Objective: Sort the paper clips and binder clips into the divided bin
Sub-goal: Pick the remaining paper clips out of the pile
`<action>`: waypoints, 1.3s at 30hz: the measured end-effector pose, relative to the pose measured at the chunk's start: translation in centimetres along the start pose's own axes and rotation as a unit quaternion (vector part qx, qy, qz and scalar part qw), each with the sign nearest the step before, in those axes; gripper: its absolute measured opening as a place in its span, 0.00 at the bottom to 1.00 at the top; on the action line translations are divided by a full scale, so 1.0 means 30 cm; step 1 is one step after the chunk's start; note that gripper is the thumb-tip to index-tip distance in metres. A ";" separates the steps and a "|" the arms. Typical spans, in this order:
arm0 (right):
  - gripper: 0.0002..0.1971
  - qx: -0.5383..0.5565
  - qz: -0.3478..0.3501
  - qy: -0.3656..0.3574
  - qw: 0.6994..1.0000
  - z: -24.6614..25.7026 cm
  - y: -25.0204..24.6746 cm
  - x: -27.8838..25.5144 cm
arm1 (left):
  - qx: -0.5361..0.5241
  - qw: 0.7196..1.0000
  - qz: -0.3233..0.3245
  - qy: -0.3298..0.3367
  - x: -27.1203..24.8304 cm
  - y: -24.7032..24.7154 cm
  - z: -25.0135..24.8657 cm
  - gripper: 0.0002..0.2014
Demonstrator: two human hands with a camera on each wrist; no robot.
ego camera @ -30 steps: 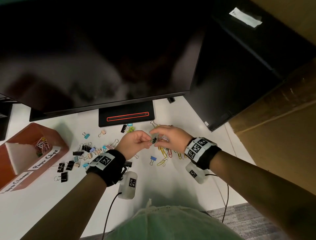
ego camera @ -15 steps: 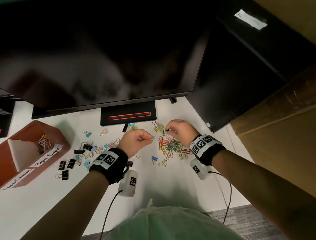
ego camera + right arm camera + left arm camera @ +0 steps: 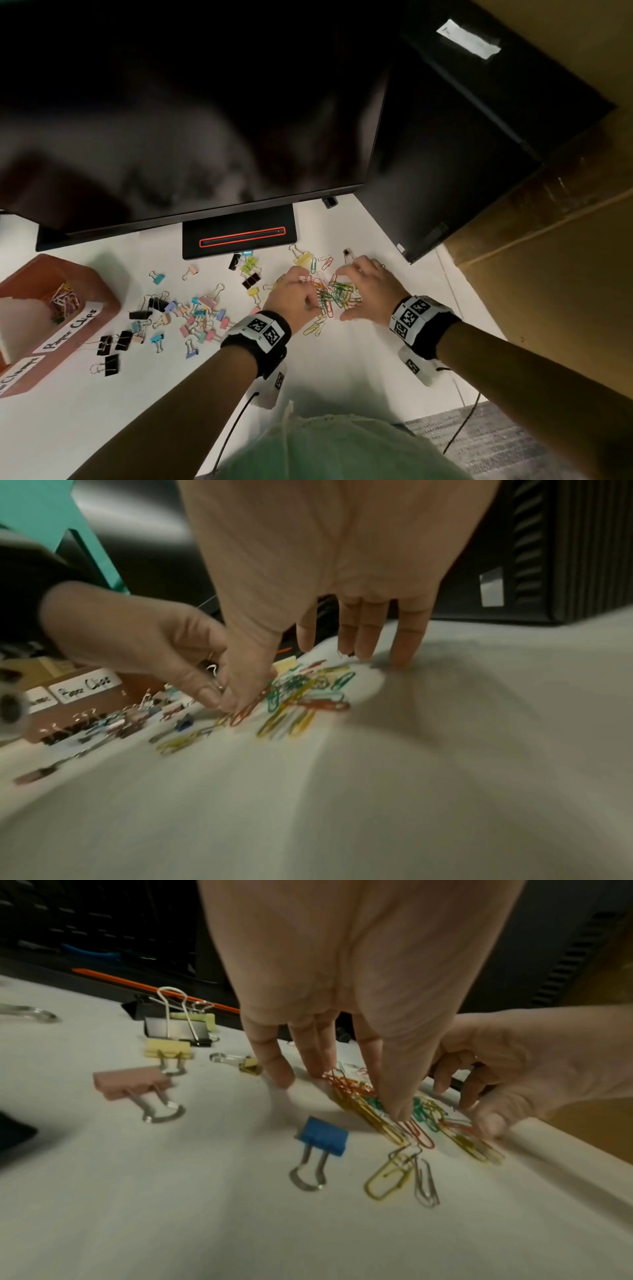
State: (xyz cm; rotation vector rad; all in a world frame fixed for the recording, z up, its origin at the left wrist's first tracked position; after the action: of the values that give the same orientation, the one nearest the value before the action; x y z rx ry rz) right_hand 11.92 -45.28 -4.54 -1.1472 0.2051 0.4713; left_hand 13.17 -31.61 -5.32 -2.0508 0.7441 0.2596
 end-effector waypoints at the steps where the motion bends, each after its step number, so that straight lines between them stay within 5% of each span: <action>1: 0.44 -0.003 0.016 -0.007 1.000 0.003 0.027 -0.005 | 0.012 1.000 0.001 0.006 0.004 0.007 -0.006 0.05; 5: 0.43 0.034 0.030 -0.024 0.999 0.044 0.068 0.017 | 0.034 0.999 -0.005 0.037 0.019 0.016 -0.017 0.04; 11: 0.20 0.081 0.001 -0.035 0.996 0.076 0.042 0.064 | 0.018 0.998 -0.033 0.046 0.039 -0.015 -0.006 0.03; 15: 0.10 0.105 0.000 -0.023 0.994 0.068 0.030 0.082 | -0.027 0.999 -0.027 -0.005 0.044 -0.031 0.034 0.06; 20: 0.13 0.133 0.016 0.027 0.991 0.063 0.015 0.096 | -0.050 0.998 0.011 -0.034 0.057 -0.028 0.042 0.18; 30: 0.09 0.070 0.044 0.034 0.996 0.076 0.020 0.108 | -0.076 0.996 0.024 -0.047 0.067 -0.038 0.076 0.09; 39: 0.07 0.093 -0.056 -0.011 0.994 0.174 -0.121 0.083 | -0.201 0.979 -0.013 -0.026 -0.087 -0.222 0.163 0.06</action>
State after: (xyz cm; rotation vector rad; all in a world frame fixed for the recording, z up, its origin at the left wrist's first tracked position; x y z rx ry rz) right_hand 15.38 -41.09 -0.40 -0.9646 0.1607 0.3581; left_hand 15.56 -23.86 -2.30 -2.4212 0.6729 0.4797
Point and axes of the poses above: each hand's wrist, its own x-axis towards the middle knuckle, its own y-axis out of the palm, z = x × y, the point moved 9 cm from there along x, towards the middle knuckle, and after that the axes turned 1 degree about -x, right-handed, at the moved point
